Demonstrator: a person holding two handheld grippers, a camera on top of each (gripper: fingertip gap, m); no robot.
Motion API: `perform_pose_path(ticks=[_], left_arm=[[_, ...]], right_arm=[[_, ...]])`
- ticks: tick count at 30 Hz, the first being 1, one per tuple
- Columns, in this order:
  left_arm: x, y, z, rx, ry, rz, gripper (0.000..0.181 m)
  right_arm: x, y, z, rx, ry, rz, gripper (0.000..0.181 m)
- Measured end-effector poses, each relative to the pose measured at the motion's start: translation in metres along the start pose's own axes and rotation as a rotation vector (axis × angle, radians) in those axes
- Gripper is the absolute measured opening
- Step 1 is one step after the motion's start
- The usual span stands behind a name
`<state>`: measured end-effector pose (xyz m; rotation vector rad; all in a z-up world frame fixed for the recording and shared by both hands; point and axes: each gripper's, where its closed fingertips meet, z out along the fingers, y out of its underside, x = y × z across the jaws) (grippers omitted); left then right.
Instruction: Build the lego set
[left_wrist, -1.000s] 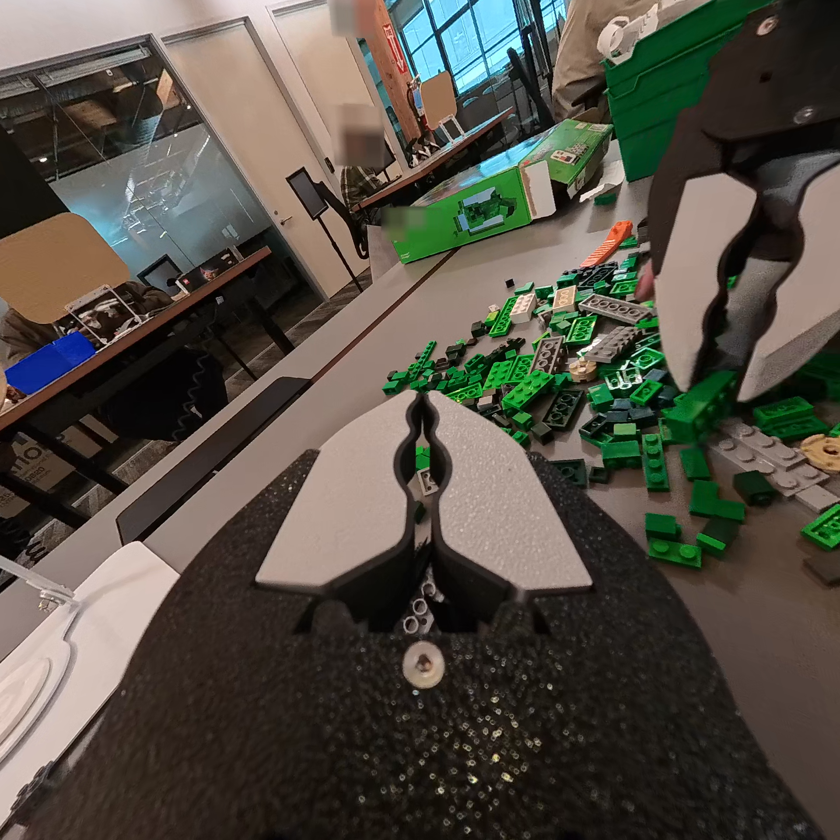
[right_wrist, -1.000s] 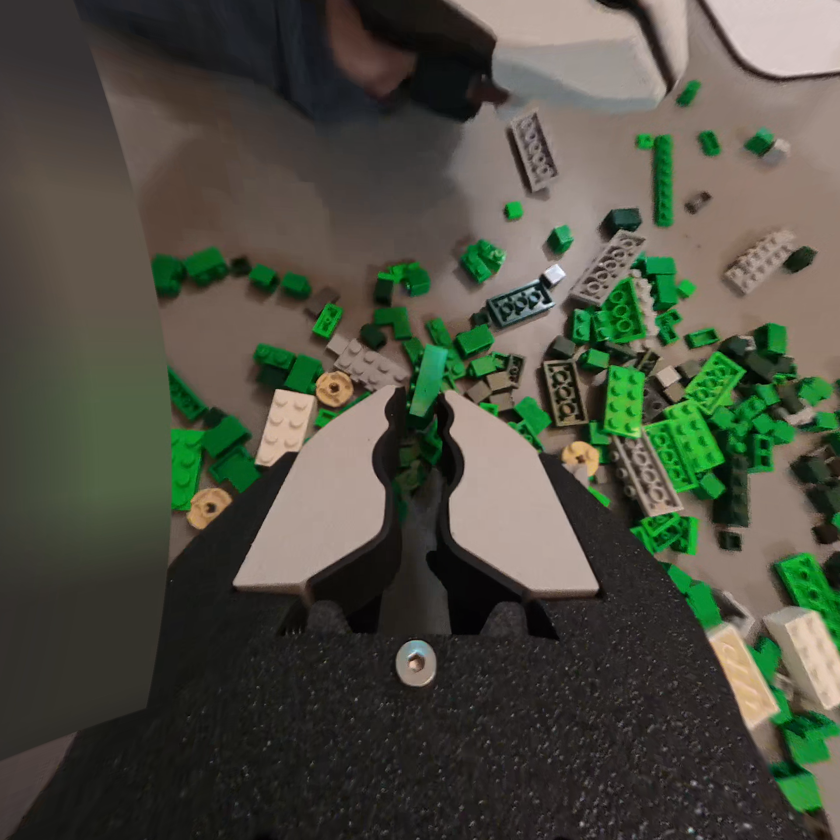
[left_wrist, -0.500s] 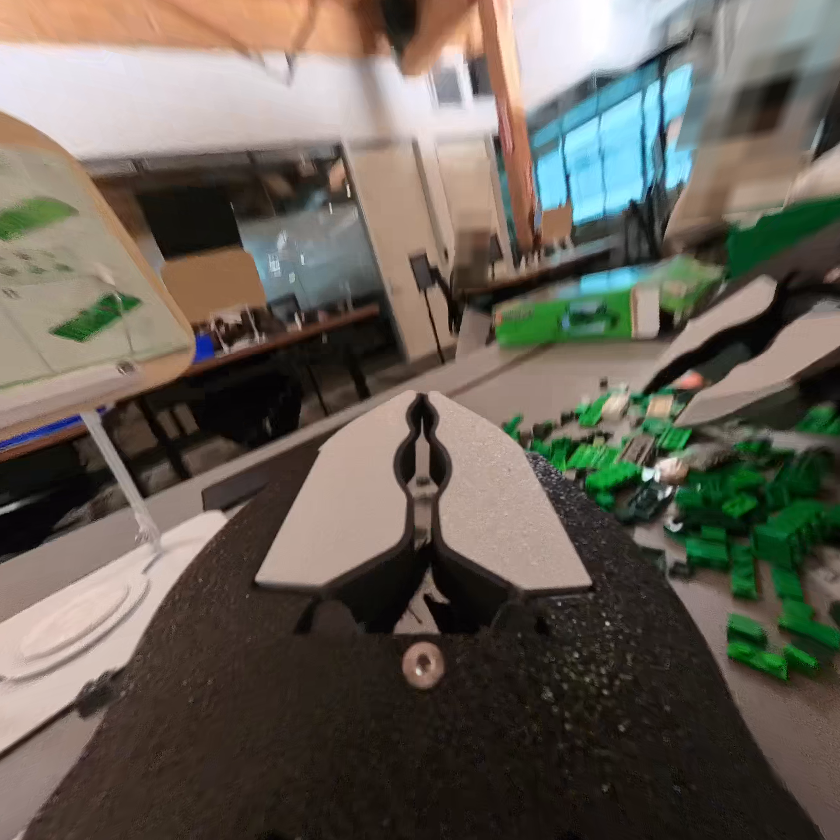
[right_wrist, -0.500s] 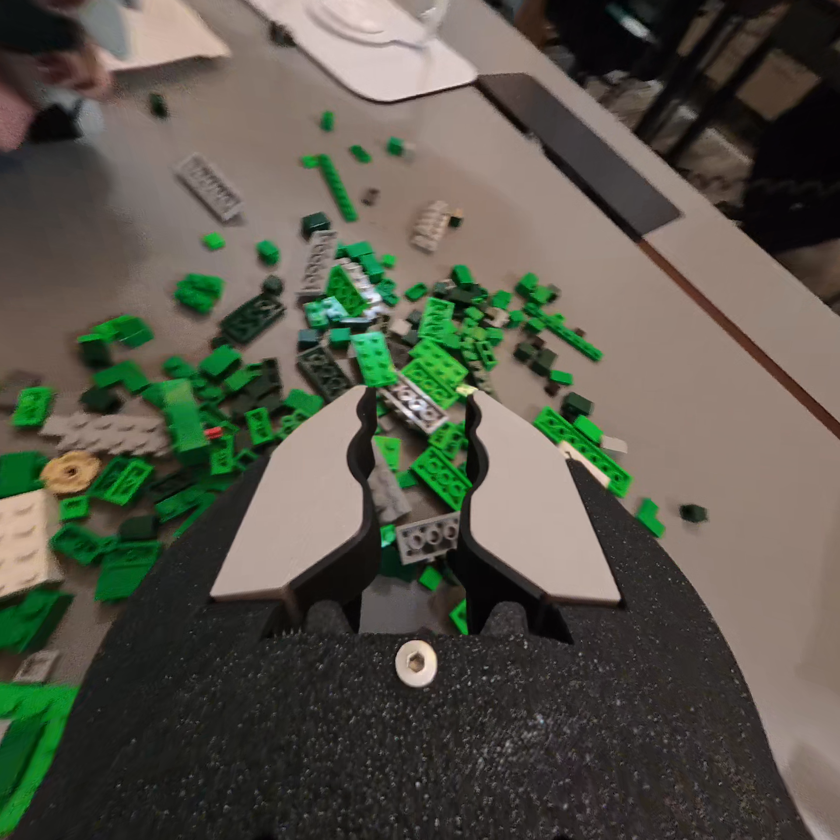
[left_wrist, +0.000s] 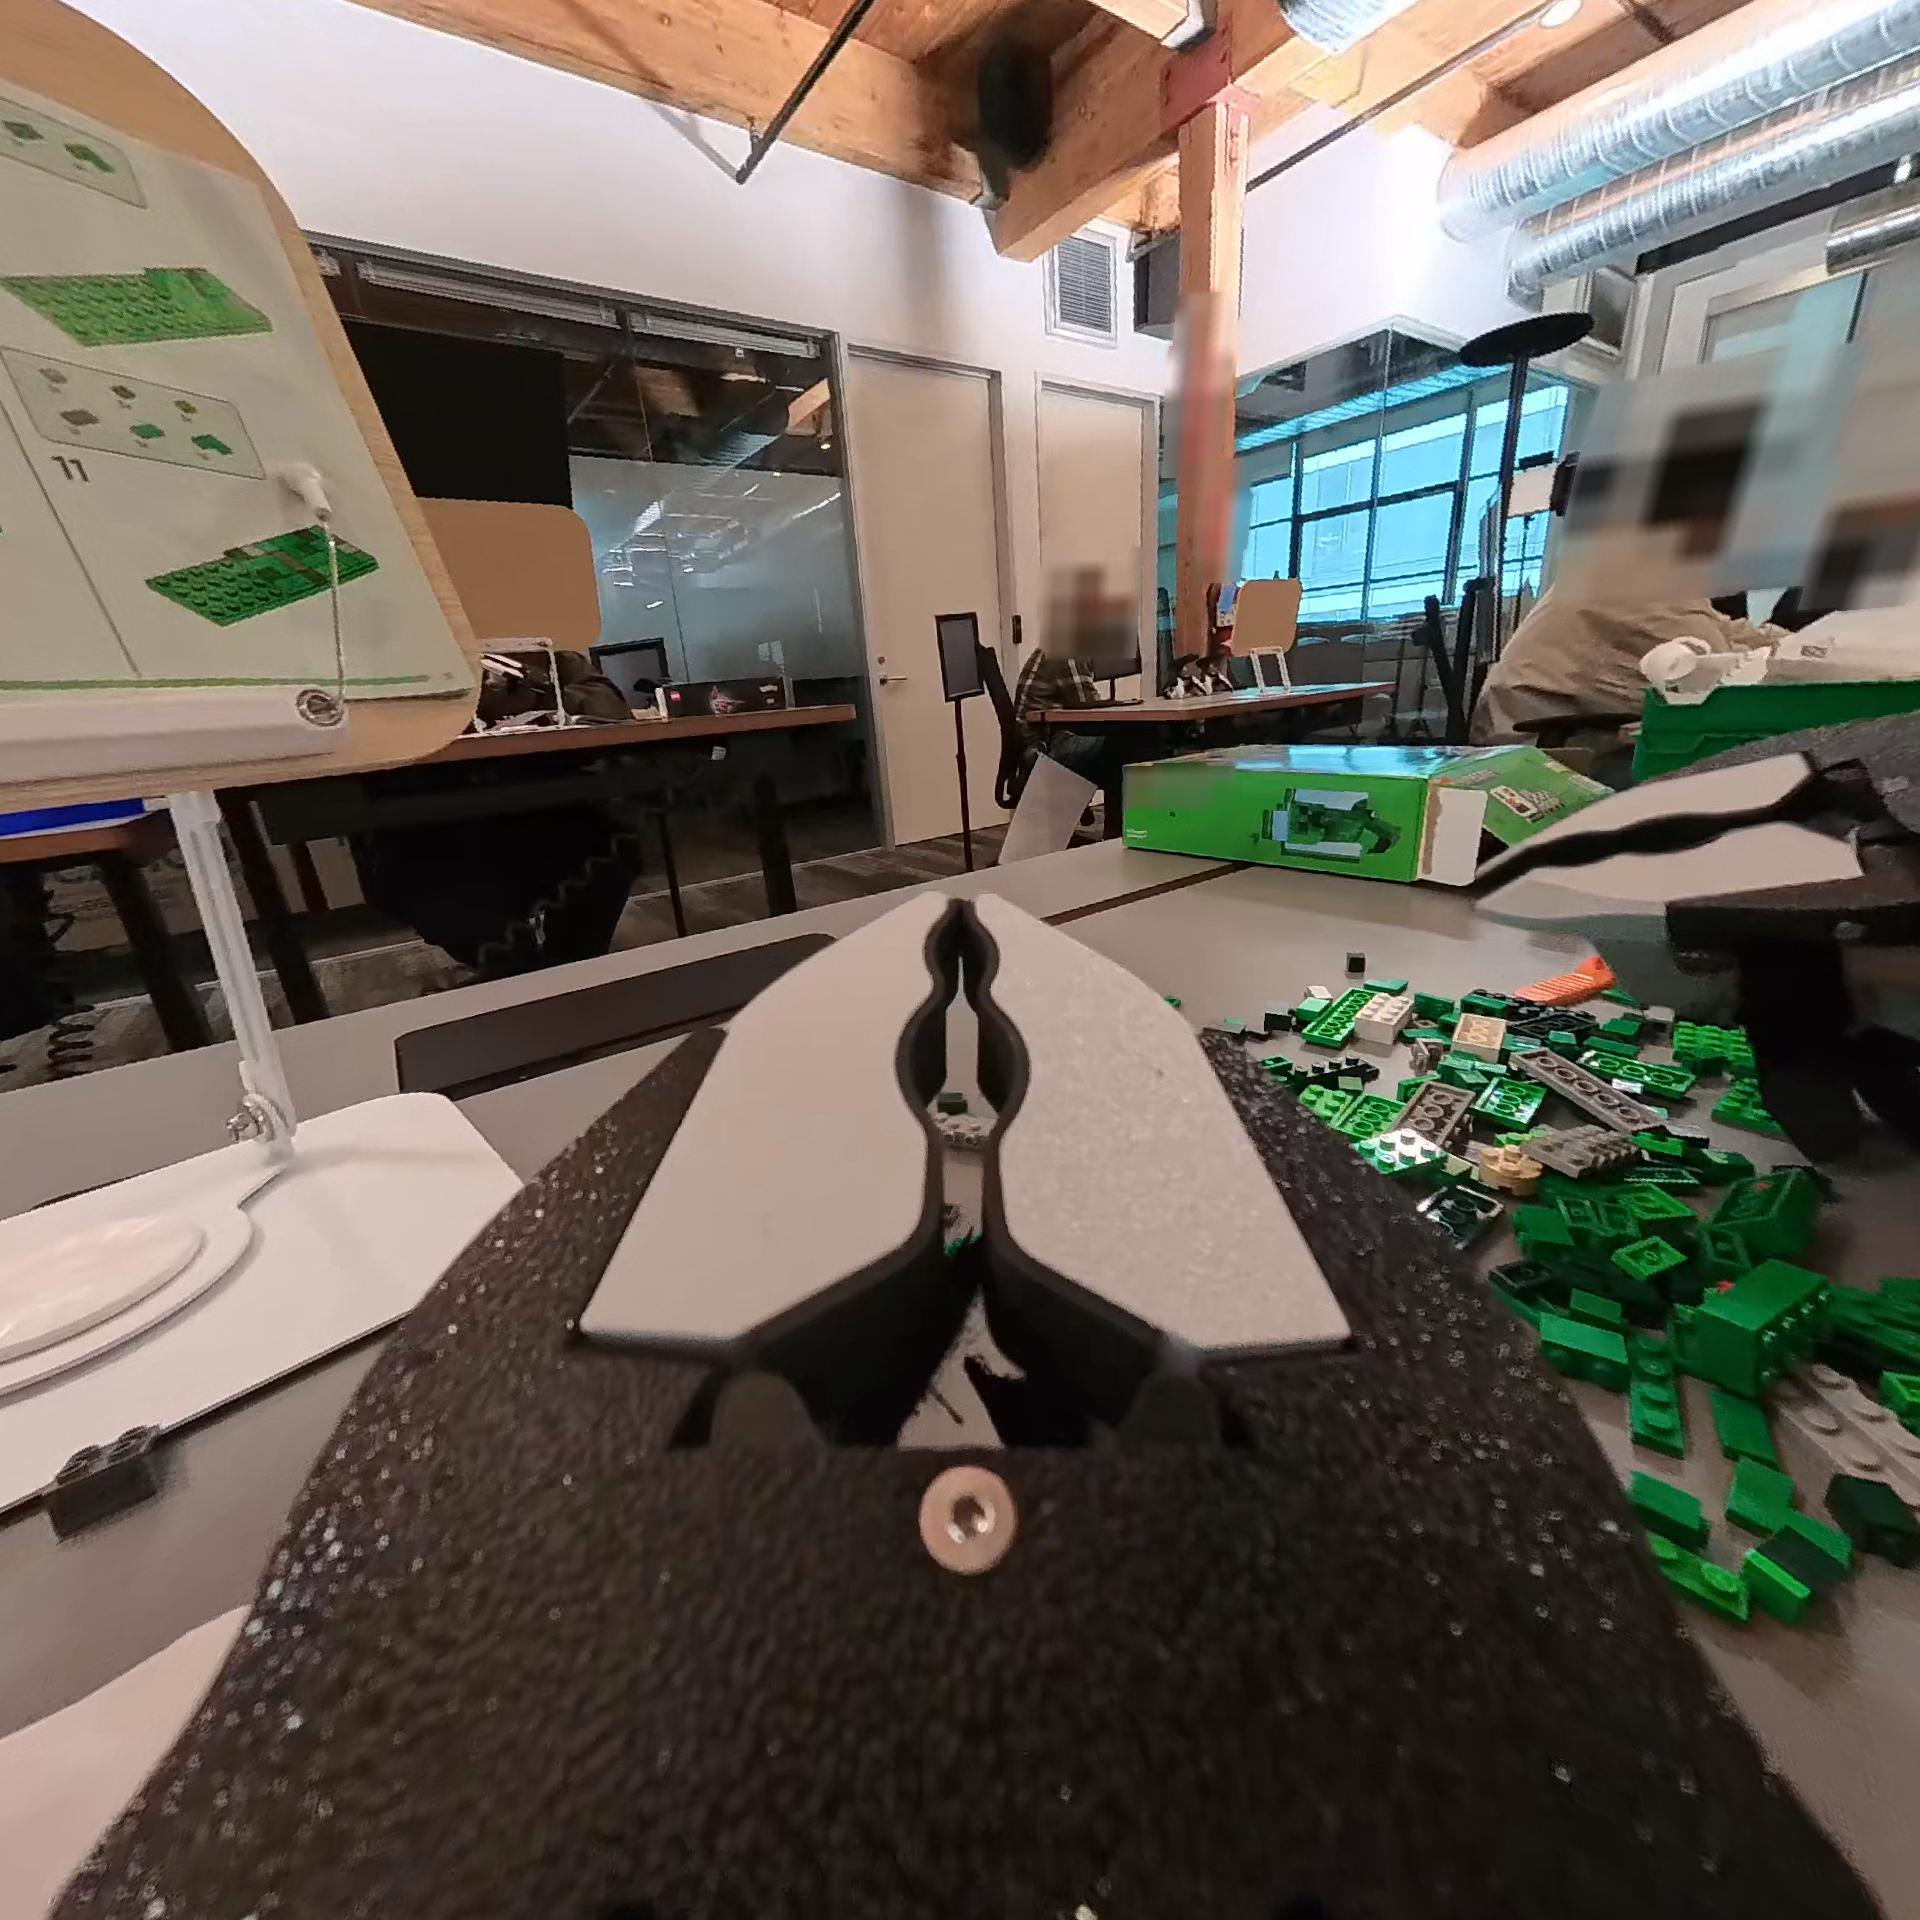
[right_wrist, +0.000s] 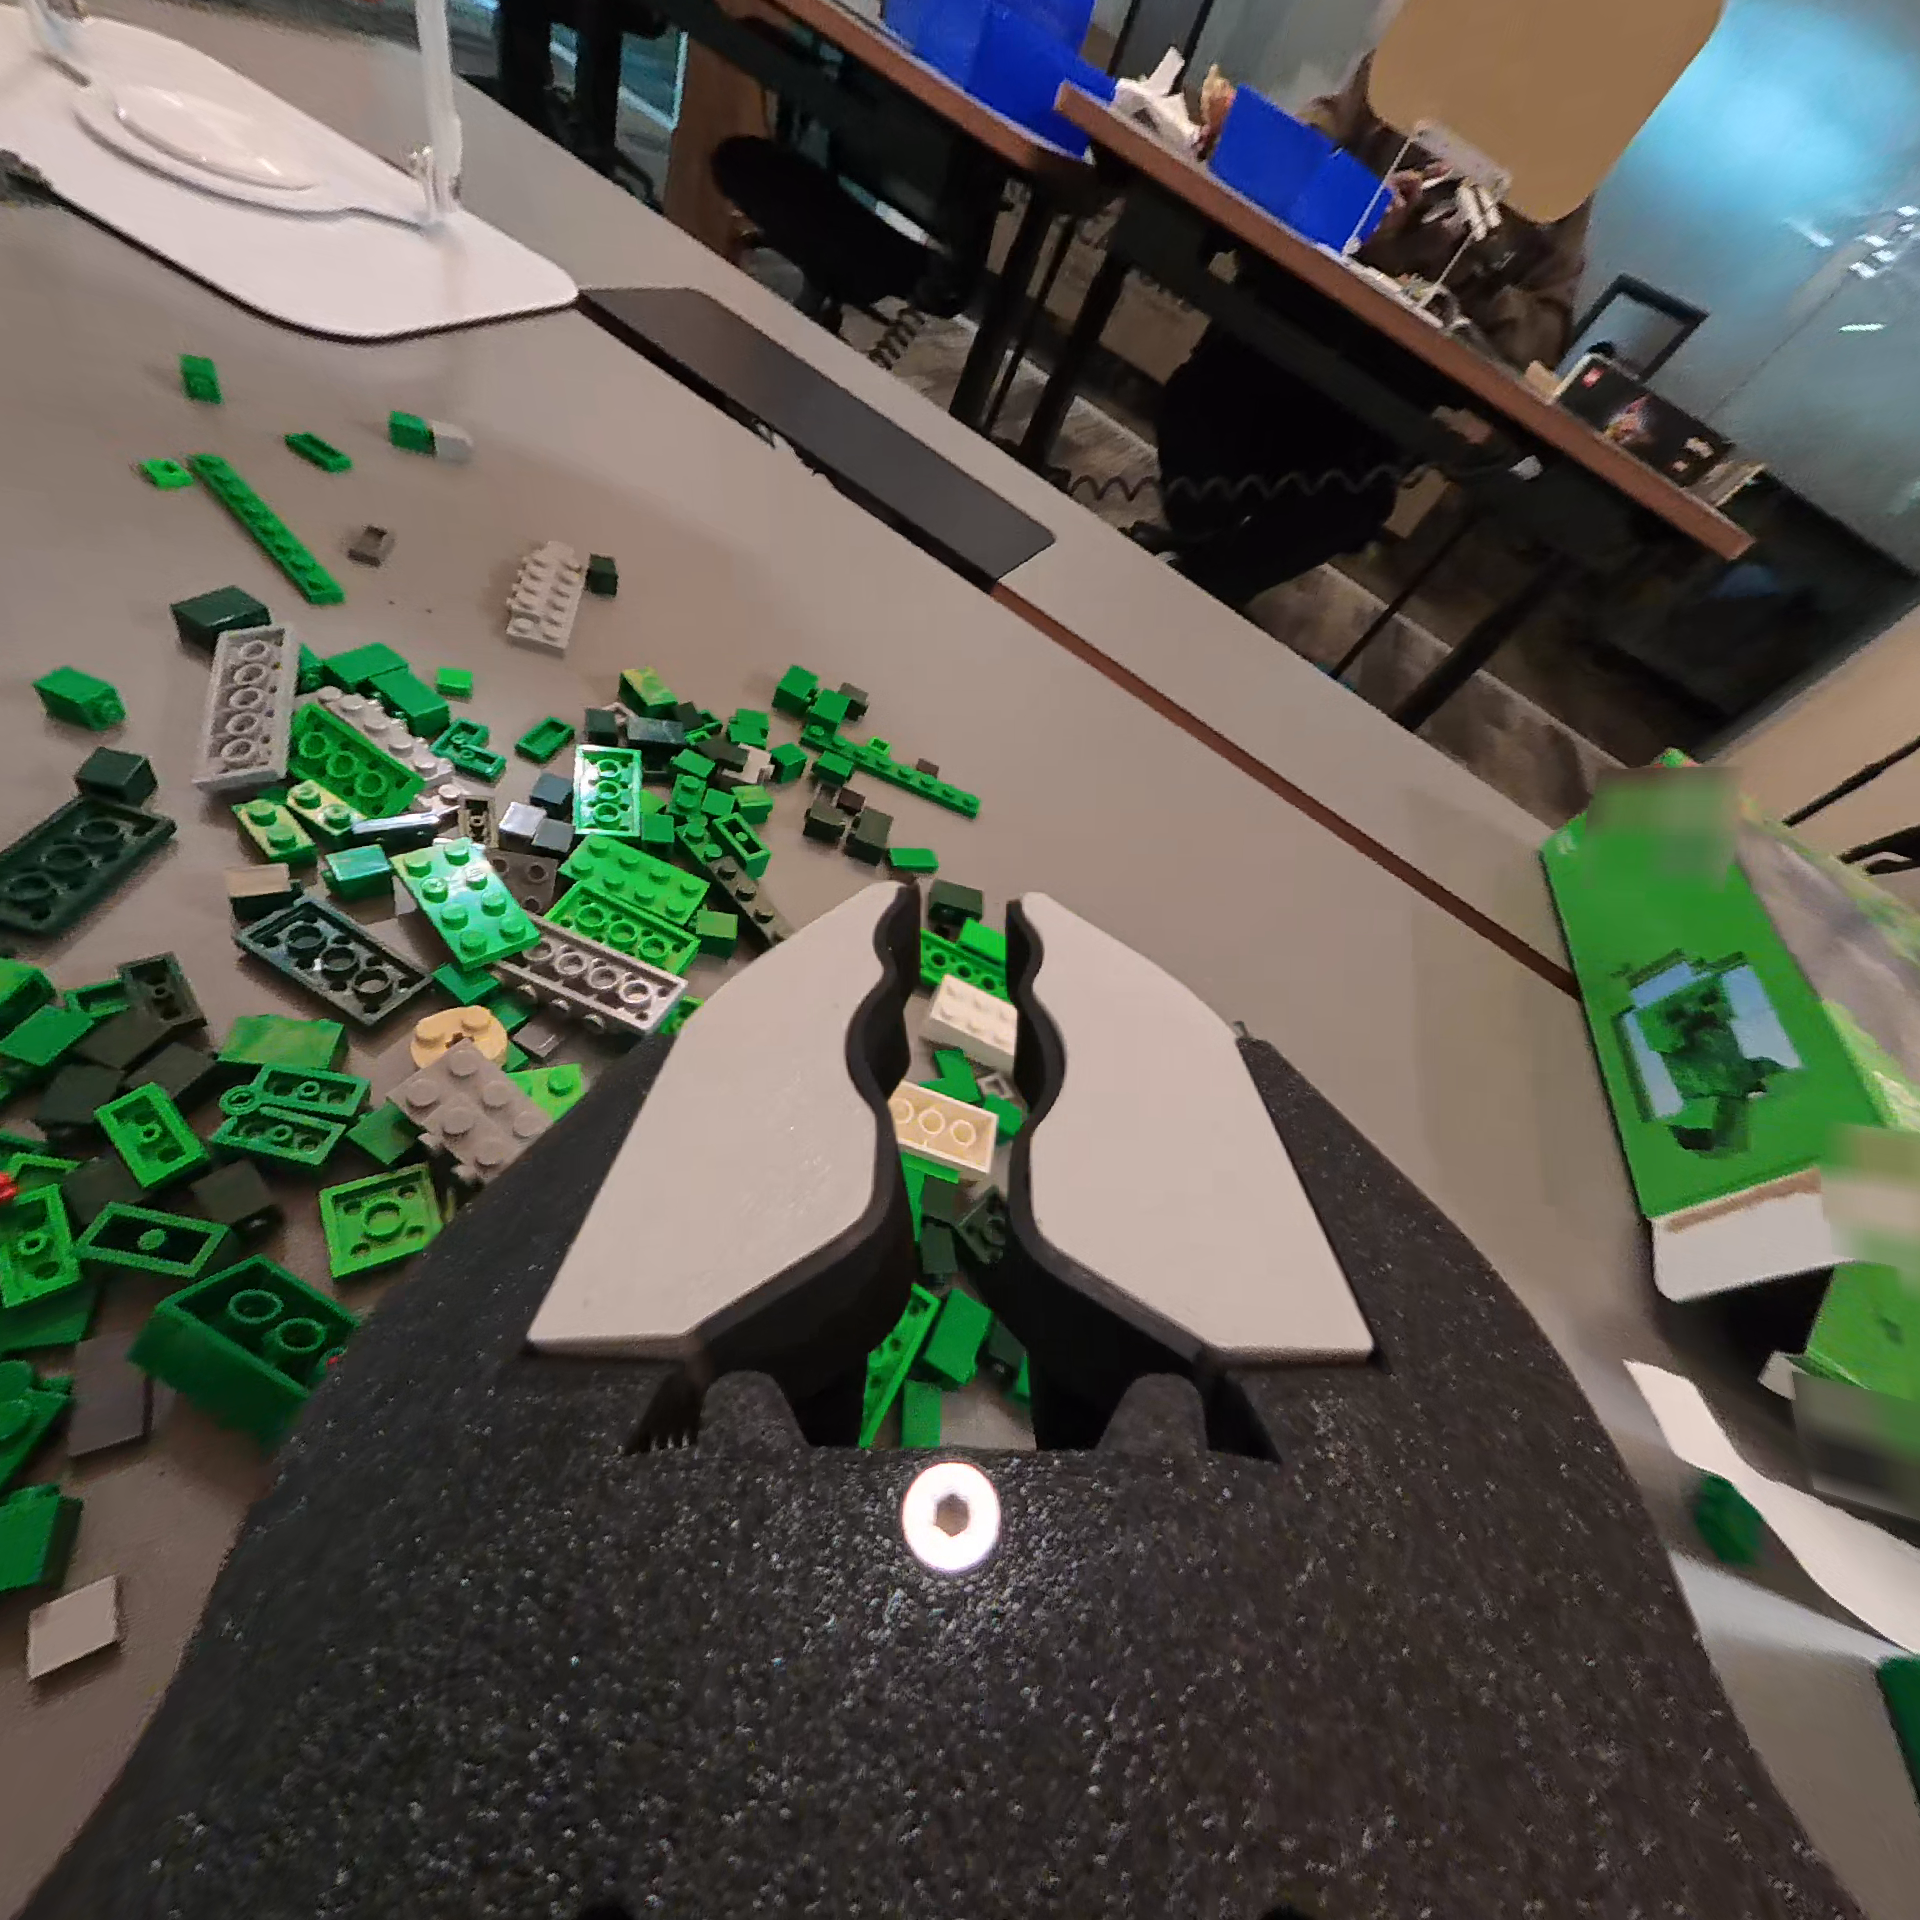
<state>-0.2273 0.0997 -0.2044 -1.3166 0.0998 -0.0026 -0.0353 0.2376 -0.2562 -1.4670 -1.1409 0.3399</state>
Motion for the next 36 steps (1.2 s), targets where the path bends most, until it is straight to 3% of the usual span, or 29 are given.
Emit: perform_pose_path(ticks=[19,26,33,36], left_arm=[[0.012,0.004,0.002,-0.026,0.071,0.032,0.0],[0.015,0.005,0.003,-0.035,0.084,0.04,0.0],[0.016,0.006,0.003,-0.04,0.093,0.043,0.0],[0.017,0.006,0.003,-0.042,0.096,0.046,0.0]], right_arm=[[0.112,0.023,-0.048,0.009,0.351,0.147,0.013],[0.082,0.018,-0.03,0.013,0.23,0.104,0.01],[0.025,0.021,-0.002,-0.092,0.128,-0.27,0.0],[0.013,0.022,0.003,-0.105,0.105,-0.332,0.0]])
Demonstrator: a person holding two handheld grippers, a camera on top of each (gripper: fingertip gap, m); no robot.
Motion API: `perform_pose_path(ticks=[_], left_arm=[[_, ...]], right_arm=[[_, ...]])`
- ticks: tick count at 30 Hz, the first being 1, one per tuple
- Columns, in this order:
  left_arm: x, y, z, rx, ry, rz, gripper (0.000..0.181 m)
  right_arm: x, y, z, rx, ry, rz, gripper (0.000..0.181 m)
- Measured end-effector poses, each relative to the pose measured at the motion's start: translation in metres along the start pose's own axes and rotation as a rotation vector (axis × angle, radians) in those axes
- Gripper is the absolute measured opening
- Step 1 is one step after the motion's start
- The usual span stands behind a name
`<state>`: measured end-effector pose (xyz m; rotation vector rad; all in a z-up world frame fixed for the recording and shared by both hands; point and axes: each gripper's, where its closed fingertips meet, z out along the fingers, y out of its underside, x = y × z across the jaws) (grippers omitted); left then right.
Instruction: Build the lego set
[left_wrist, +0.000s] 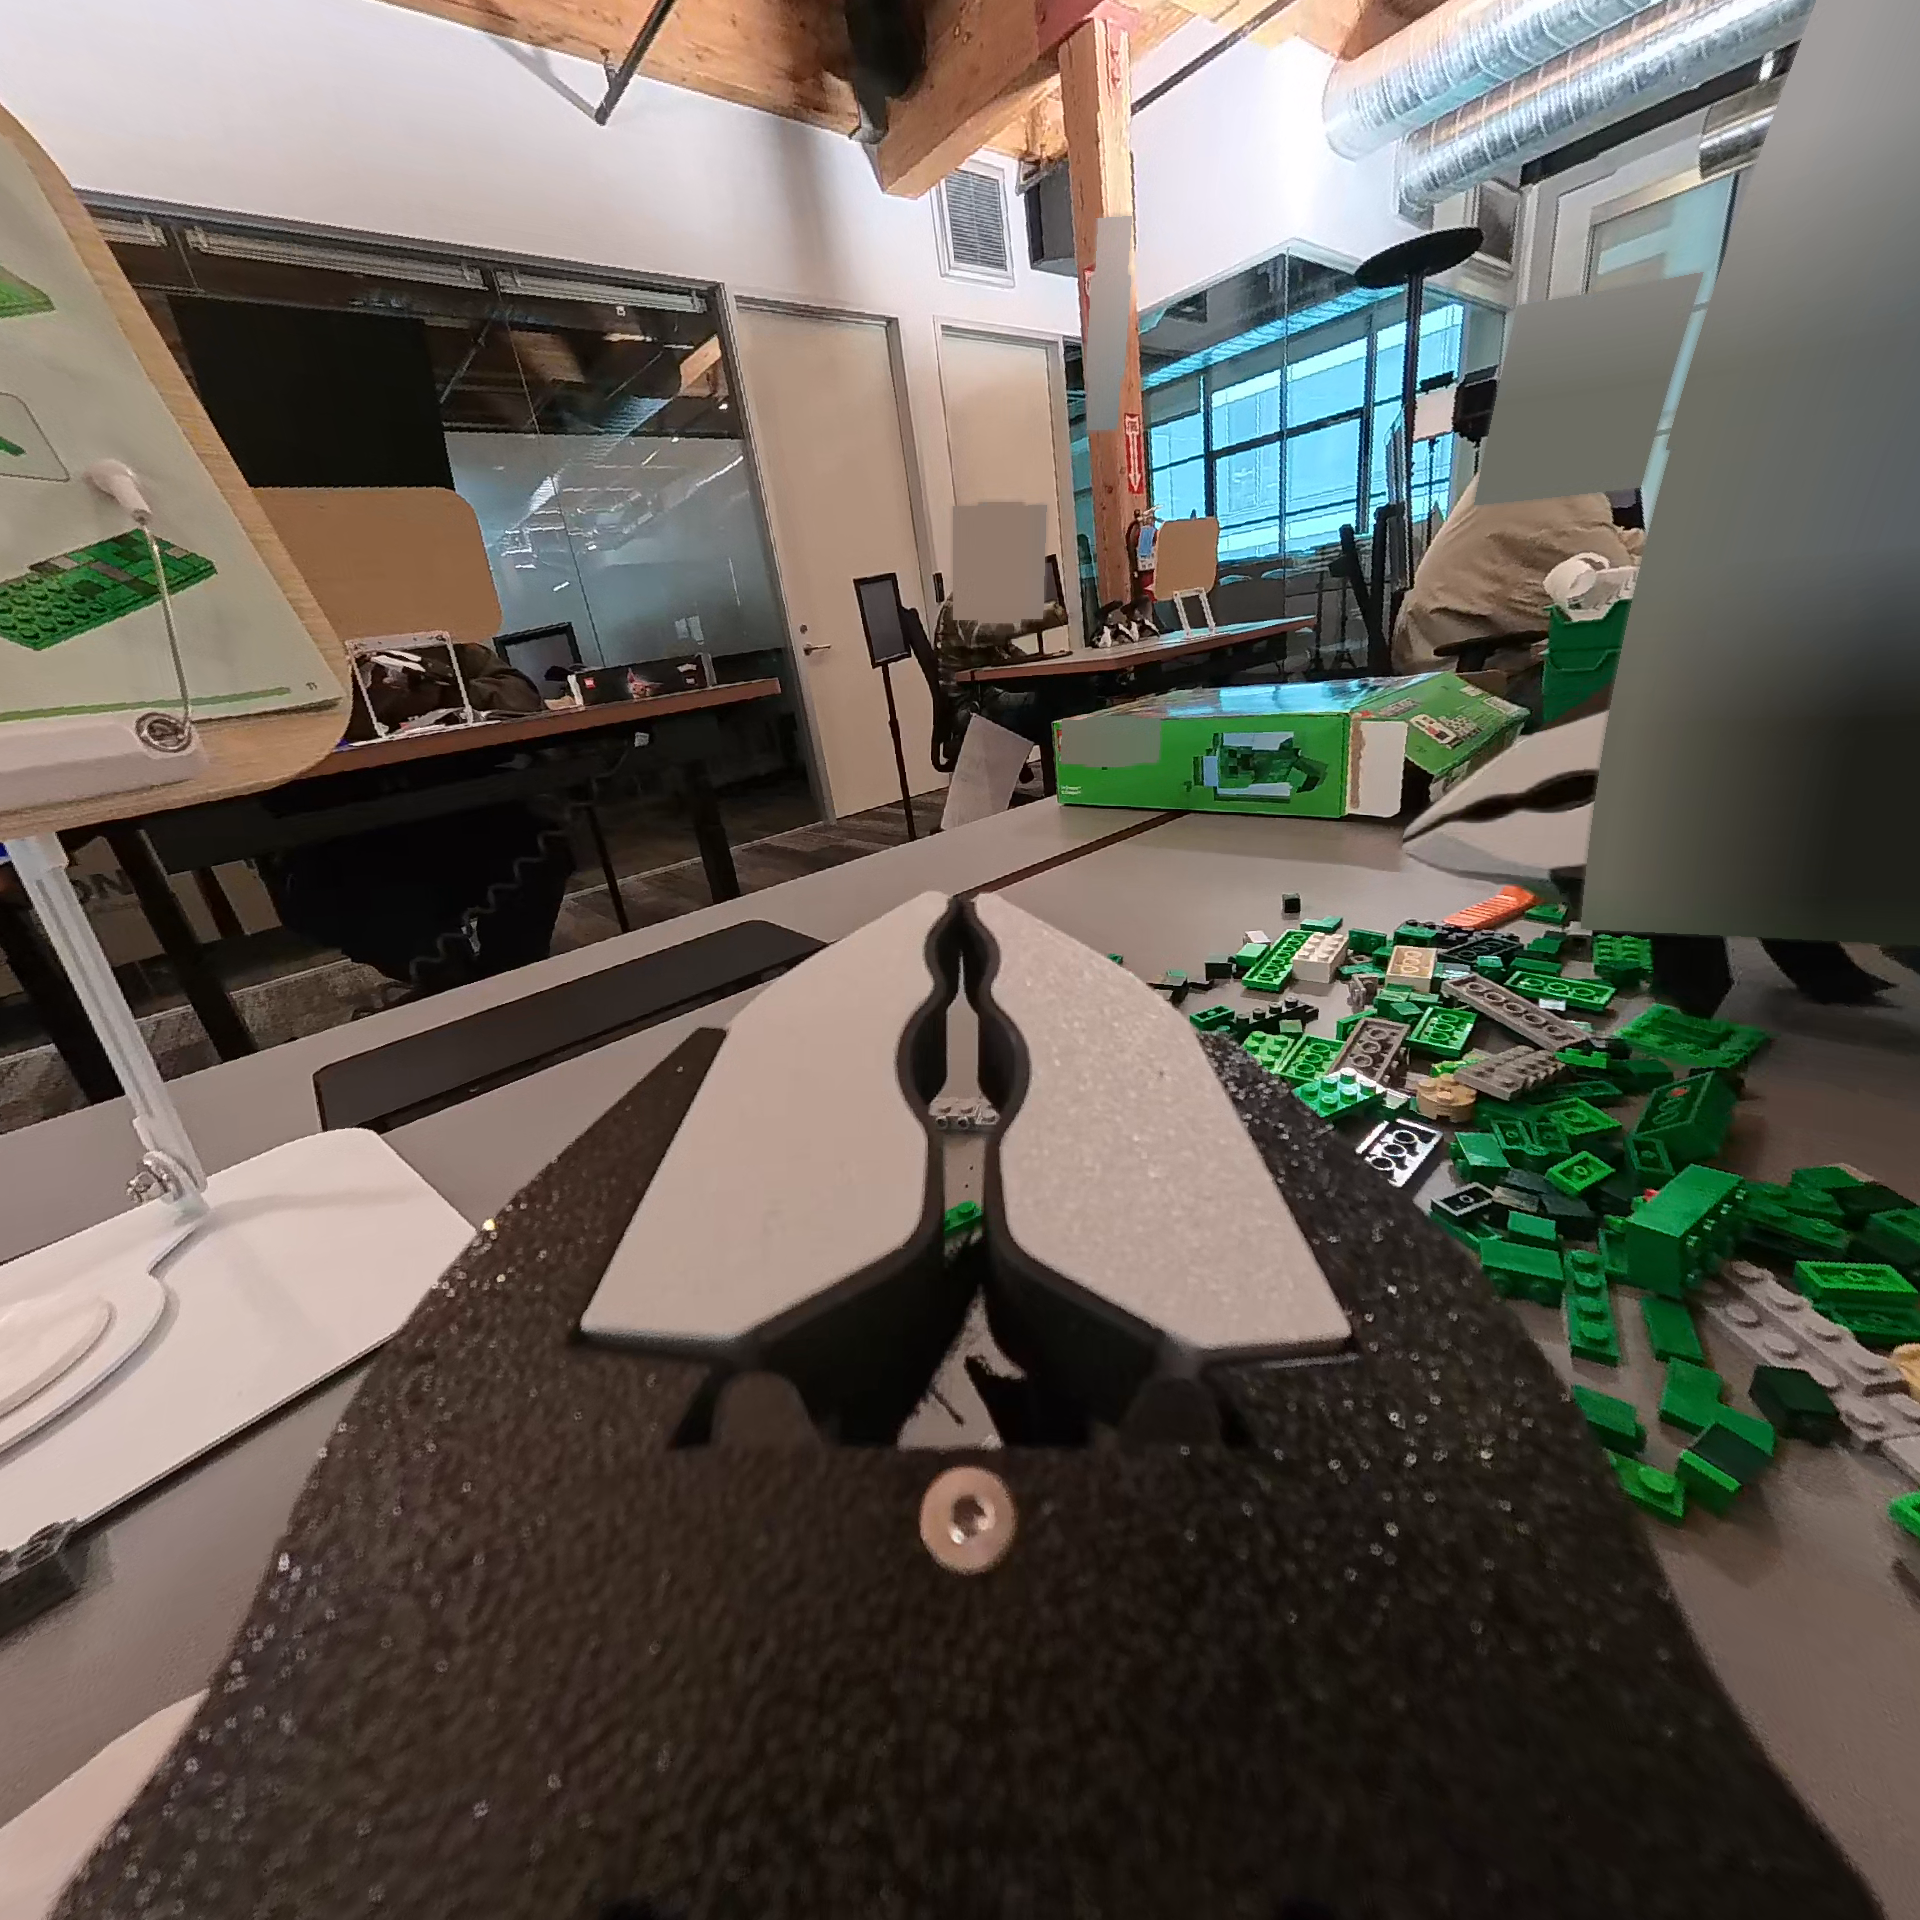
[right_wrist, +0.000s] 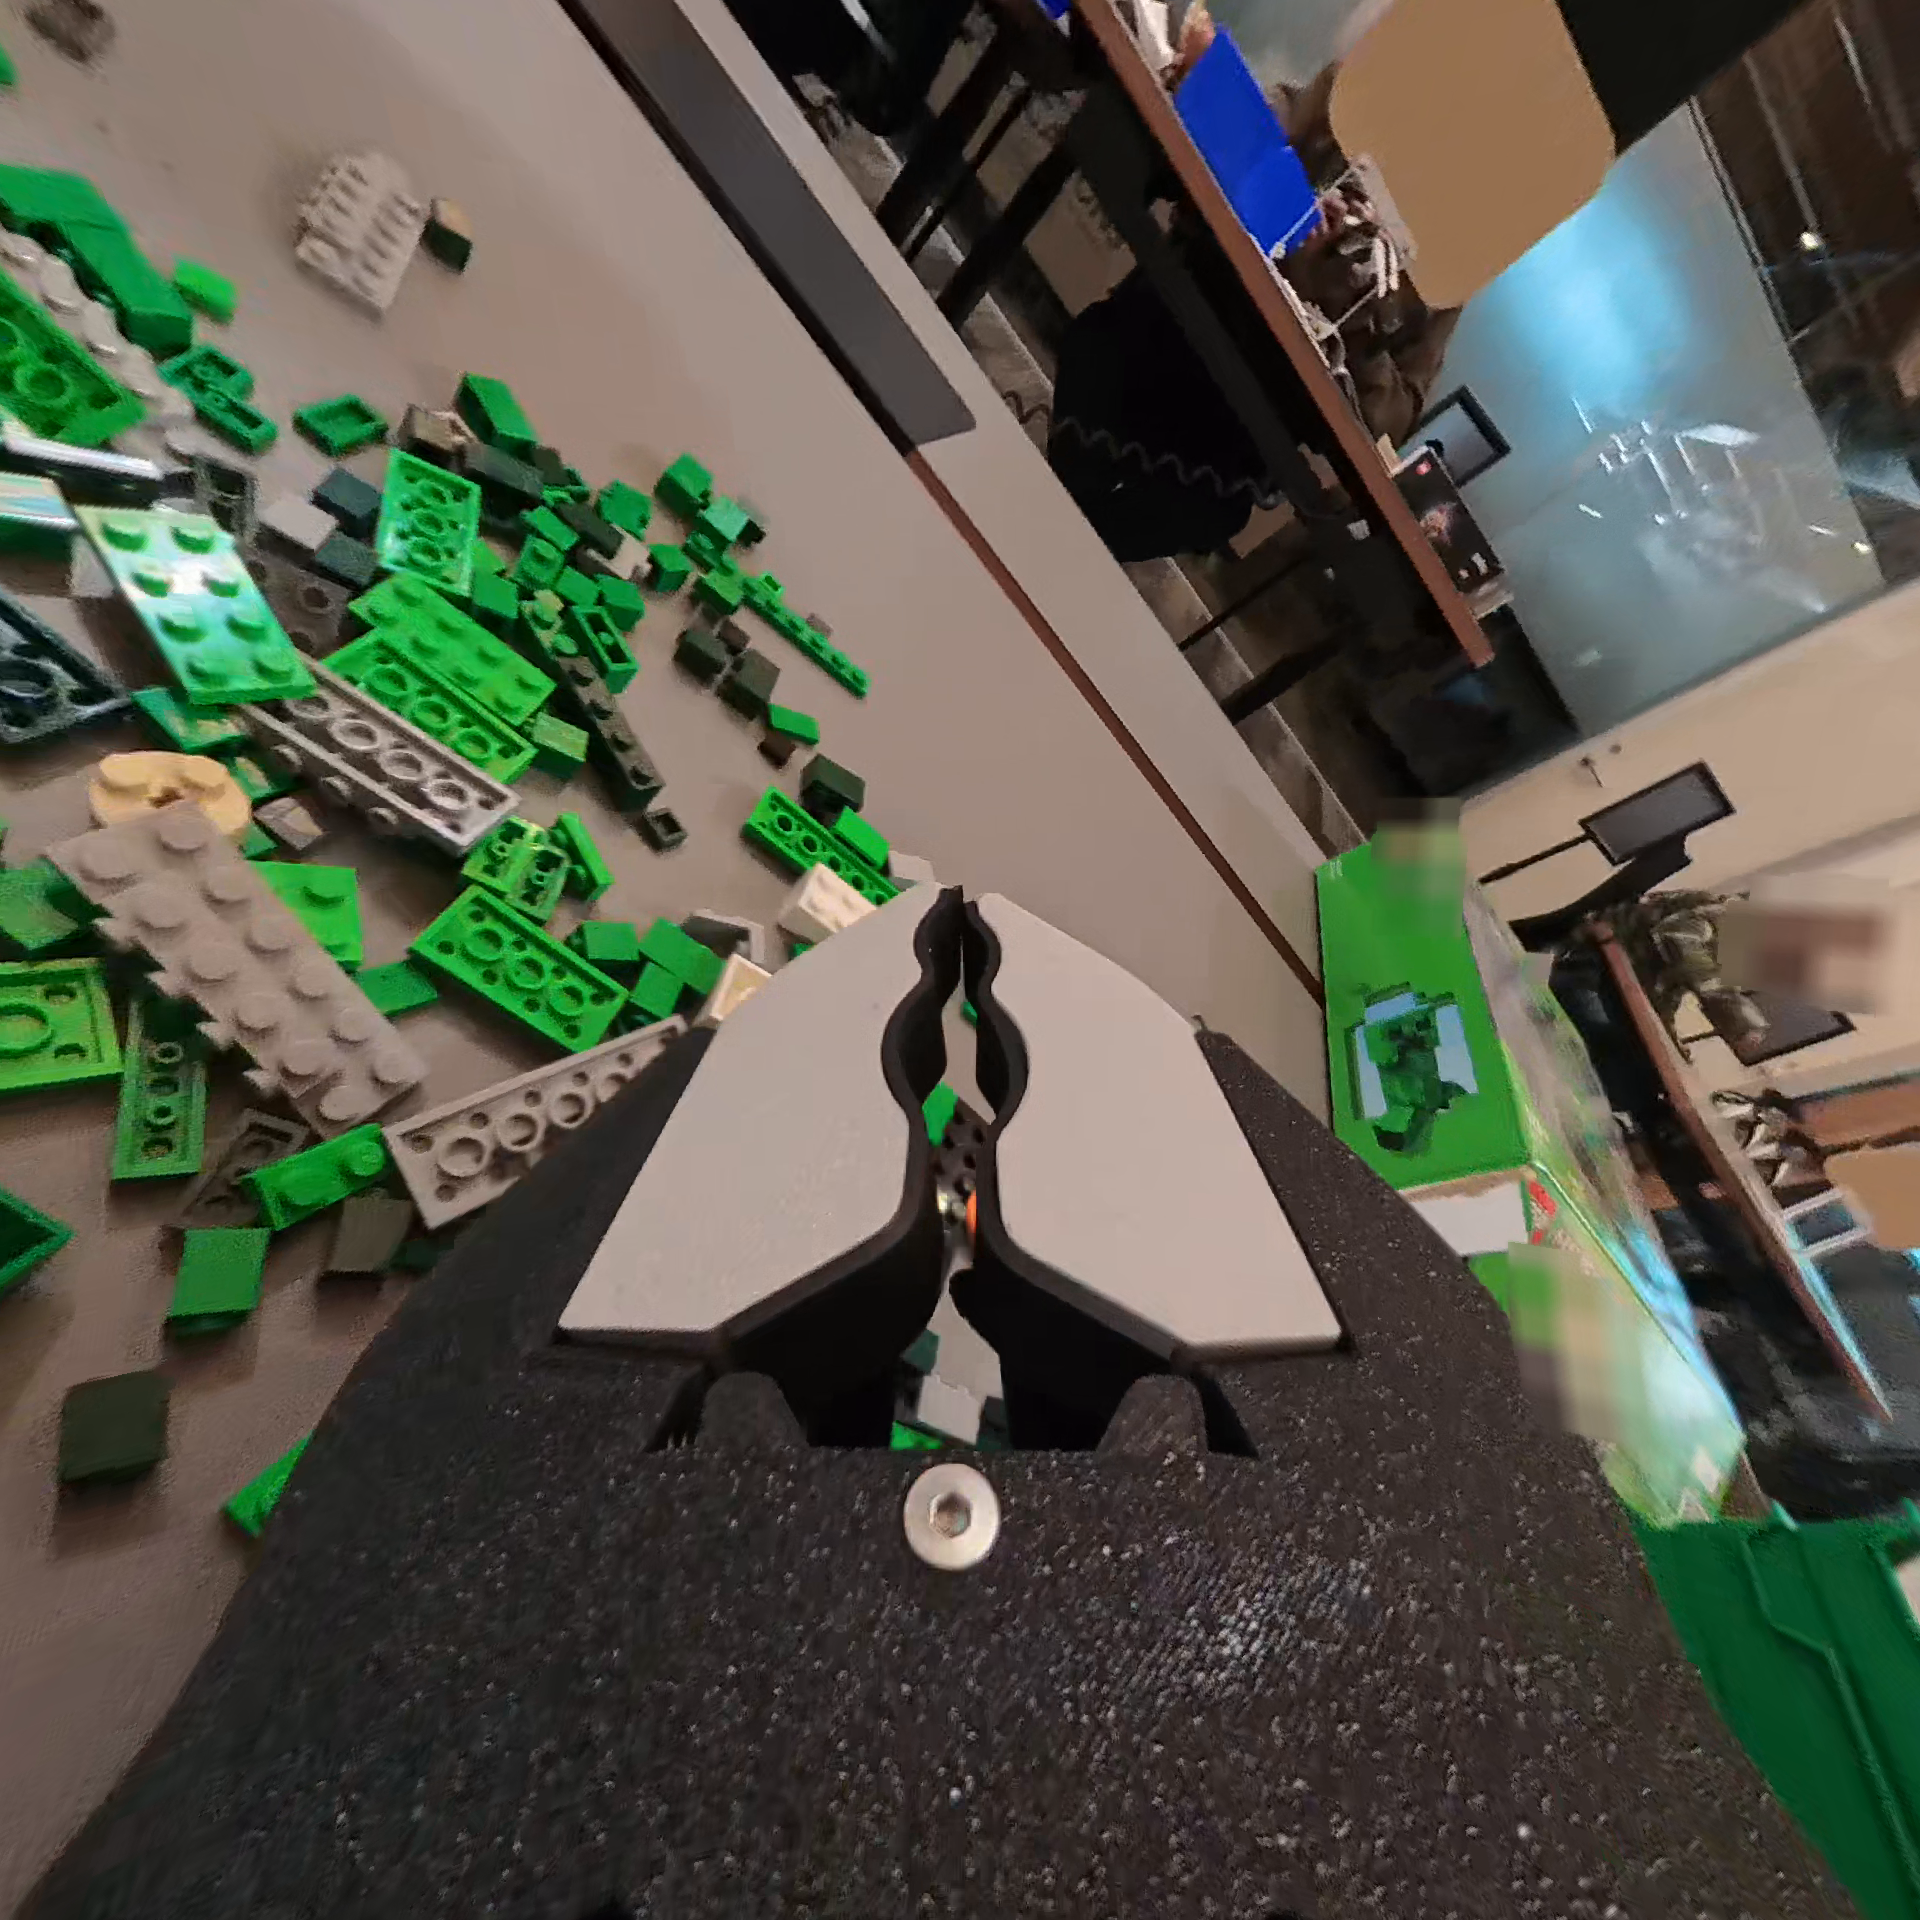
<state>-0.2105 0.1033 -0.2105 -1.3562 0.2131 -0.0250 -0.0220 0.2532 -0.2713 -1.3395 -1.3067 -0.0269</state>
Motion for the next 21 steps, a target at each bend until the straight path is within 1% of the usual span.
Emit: perform_pose_path(ticks=[9,21], left_arm=[[0.004,0.0016,0.0014,-0.014,0.017,0.02,0.0],[0.0064,0.0026,0.0024,-0.022,0.028,0.03,0.0]], right_arm=[[0.0028,0.0008,-0.0013,0.018,-0.019,0.075,0.0],[-0.0007,0.0002,-0.0007,0.018,-0.031,0.06,0.0]])
